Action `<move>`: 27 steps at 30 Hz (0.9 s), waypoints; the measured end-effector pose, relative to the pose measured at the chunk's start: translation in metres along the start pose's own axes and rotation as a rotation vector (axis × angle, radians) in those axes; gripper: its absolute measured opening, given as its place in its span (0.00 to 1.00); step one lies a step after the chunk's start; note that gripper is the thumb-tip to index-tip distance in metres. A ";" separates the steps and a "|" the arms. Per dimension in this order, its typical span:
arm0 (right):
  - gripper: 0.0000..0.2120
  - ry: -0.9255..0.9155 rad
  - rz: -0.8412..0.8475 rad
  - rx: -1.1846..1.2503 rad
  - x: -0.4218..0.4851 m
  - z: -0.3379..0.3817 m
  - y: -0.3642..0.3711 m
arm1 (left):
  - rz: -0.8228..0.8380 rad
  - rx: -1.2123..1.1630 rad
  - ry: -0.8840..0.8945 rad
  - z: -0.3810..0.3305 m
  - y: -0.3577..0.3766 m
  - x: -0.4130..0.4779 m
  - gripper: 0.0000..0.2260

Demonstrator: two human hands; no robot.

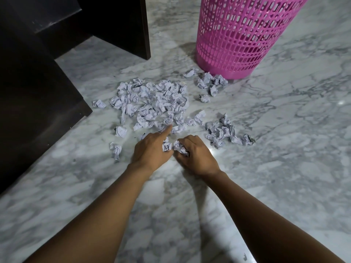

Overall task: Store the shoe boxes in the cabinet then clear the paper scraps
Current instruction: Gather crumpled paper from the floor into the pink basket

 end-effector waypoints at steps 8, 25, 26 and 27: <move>0.16 0.157 0.013 0.087 0.003 -0.009 -0.022 | -0.067 0.034 -0.071 -0.002 -0.008 0.004 0.12; 0.08 0.285 -0.108 0.239 0.067 0.051 -0.155 | -0.186 -0.404 0.003 -0.037 -0.140 0.022 0.07; 0.07 0.258 -0.099 0.234 0.079 0.063 -0.170 | -0.197 -0.414 0.018 -0.042 -0.159 0.029 0.09; 0.05 0.232 -0.096 0.213 0.091 0.074 -0.186 | -0.206 -0.430 0.038 -0.048 -0.179 0.038 0.09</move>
Point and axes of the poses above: each hand's wrist, its own x-axis towards the middle knuckle, its own y-axis out of the palm, z = x × y, the point moved 9 cm from there along x, towards the middle knuckle, and after that the axes turned 5 degrees about y, right-handed, at the moved point
